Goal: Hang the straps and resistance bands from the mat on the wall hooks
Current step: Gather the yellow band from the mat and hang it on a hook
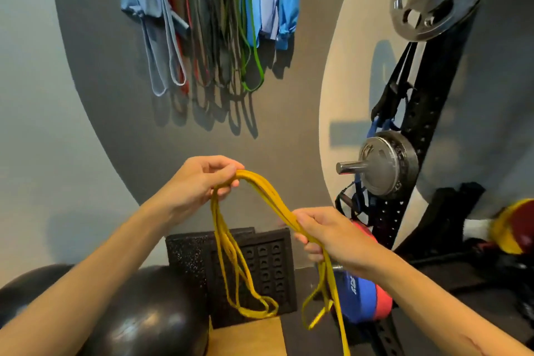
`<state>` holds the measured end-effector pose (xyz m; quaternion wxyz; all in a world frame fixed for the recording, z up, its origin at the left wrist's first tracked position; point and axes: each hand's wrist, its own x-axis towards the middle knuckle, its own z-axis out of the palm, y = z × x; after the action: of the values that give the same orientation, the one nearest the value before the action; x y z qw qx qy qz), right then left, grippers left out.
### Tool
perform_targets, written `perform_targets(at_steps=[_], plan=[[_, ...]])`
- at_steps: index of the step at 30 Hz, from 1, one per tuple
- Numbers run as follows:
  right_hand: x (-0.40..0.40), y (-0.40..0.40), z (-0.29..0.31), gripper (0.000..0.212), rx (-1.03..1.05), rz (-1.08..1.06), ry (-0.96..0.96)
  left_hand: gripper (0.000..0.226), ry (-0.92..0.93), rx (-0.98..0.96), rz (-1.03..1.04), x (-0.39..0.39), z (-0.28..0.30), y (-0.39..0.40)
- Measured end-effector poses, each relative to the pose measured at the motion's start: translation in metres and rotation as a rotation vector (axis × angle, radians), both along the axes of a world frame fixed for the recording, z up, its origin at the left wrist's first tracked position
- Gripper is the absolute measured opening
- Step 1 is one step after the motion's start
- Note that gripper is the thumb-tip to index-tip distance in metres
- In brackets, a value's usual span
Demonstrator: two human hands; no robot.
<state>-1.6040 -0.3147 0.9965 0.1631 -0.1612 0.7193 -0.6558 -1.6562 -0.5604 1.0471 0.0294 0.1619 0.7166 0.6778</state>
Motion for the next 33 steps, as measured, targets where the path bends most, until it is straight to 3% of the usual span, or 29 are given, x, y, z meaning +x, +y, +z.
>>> perform_targets(at_steps=[3, 7, 12, 18, 22, 25, 28, 33], plan=[[0.01, -0.024, -0.015, 0.039, -0.129, 0.105, -0.26, 0.016, -0.083, -0.183, -0.183, -0.034, -0.004, -0.016], [0.013, -0.054, -0.015, 0.037, -0.26, 0.157, -0.375, 0.011, -0.164, -0.318, -0.43, -0.074, 0.001, -0.026], [-0.015, -0.07, -0.019, 0.042, -0.317, -0.016, -0.297, 0.046, -0.113, -0.28, -0.562, -0.113, 0.014, -0.033], [-0.021, -0.075, -0.038, 0.039, -0.204, -0.125, -0.269, 0.051, -0.106, -0.281, -0.695, -0.132, 0.004, -0.024], [-0.008, -0.059, -0.04, 0.036, -0.157, -0.229, -0.249, 0.048, -0.107, -0.22, -0.726, -0.131, -0.018, -0.009], [0.009, -0.048, -0.04, 0.034, -0.129, -0.269, -0.221, 0.022, -0.098, -0.211, -0.733, -0.128, -0.034, 0.006], [0.019, -0.043, -0.044, 0.035, -0.088, -0.286, -0.142, 0.032, -0.067, -0.174, -0.75, -0.122, -0.046, 0.021], [0.026, -0.032, -0.049, 0.04, -0.13, -0.4, -0.143, 0.026, -0.074, -0.096, -0.713, -0.111, -0.053, 0.037]])
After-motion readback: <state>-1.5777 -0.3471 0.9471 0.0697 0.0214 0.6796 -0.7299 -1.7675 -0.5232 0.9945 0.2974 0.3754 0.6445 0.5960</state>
